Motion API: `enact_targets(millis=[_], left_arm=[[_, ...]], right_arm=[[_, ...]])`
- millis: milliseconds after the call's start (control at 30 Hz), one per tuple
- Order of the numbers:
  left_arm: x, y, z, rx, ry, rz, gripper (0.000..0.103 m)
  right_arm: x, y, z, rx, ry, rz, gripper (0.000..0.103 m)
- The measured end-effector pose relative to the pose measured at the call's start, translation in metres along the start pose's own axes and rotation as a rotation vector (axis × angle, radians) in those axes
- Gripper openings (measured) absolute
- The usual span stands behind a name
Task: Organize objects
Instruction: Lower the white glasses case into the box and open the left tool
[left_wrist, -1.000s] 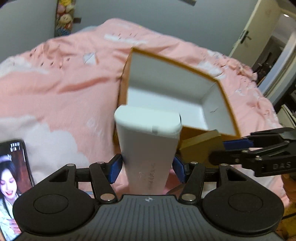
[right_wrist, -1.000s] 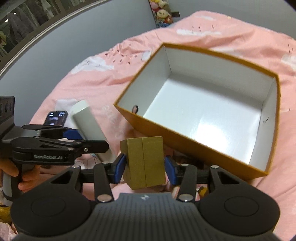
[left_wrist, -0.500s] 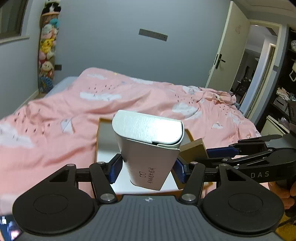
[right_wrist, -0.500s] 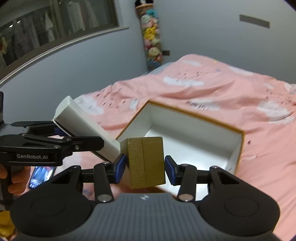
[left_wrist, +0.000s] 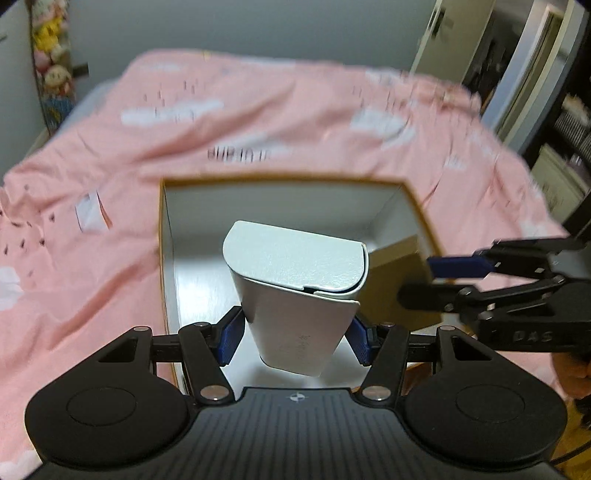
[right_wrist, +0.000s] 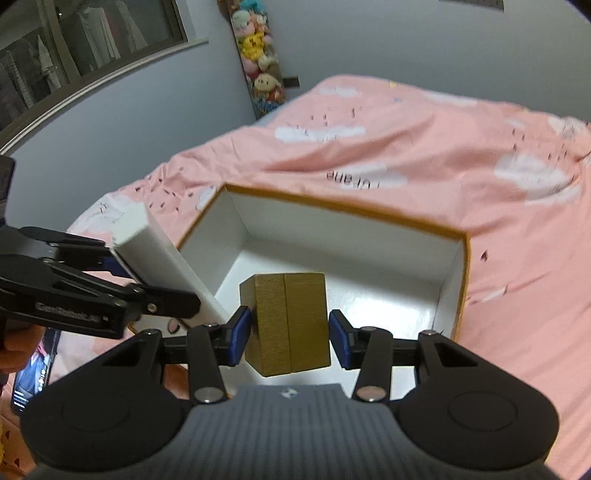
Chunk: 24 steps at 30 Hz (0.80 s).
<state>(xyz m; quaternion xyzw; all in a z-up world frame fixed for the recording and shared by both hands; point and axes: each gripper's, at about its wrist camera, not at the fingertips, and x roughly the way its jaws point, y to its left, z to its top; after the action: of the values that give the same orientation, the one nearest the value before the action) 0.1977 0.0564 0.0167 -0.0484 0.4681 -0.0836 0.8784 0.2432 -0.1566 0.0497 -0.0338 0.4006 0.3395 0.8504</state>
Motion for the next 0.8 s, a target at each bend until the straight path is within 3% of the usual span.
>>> enact_targets(millis=[267,533,800], left_arm=[[0.05,-0.002,0.0,0.054,0.155,0.044,0.067],[0.08,-0.01,0.016,0.097,0.153,0.065,0.067],[0.125,-0.012,0.016,0.18,0.28,0.159,0.067]], right_arm=[[0.036,-0.016,-0.007,0.026,0.091,0.044,0.048],[0.06,-0.037,-0.005,0.08,0.132,0.047,0.048],[0.072,-0.048,-0.004,0.072,0.164,0.042,0.048]])
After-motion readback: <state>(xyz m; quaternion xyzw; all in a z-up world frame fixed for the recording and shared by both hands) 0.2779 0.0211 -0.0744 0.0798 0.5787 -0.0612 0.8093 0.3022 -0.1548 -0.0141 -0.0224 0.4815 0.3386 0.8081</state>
